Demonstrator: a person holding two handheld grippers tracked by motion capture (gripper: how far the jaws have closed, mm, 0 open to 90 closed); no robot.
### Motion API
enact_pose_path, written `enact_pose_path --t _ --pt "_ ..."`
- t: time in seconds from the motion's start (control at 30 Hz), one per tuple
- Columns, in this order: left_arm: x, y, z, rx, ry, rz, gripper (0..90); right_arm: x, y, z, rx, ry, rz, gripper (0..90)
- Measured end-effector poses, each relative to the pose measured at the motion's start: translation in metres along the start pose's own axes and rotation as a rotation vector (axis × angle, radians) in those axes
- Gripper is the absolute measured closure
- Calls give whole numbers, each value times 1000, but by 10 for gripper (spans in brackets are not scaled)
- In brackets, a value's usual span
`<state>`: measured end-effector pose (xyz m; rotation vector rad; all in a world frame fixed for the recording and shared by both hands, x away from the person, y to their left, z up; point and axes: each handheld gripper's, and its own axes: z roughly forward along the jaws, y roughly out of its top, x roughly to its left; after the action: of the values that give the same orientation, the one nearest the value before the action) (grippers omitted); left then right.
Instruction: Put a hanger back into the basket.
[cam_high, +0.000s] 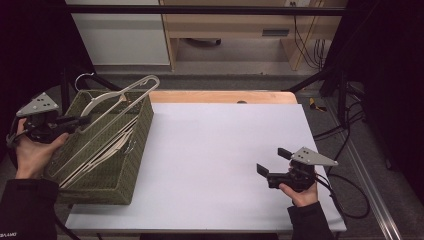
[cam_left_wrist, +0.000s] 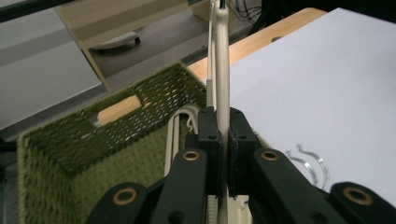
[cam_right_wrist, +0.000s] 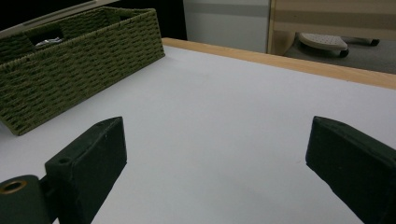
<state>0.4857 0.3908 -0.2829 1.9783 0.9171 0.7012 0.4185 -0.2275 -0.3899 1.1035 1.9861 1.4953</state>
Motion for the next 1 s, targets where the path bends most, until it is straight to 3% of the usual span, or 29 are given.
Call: enact_pose_path --t 0.27,0.47,0.77,1.0 --pt "14 -19 1 32 46 18 865 0 0 1 3 1 2 57" --pt "21 -30 1 62 58 15 865 0 -1 1 3 -1 -2 57" --pt "21 -46 10 122 84 28 865 0 -1 2 8 2 -2 58" --pt "18 -67 27 170 94 20 865 0 -1 2 7 4 -5 59"
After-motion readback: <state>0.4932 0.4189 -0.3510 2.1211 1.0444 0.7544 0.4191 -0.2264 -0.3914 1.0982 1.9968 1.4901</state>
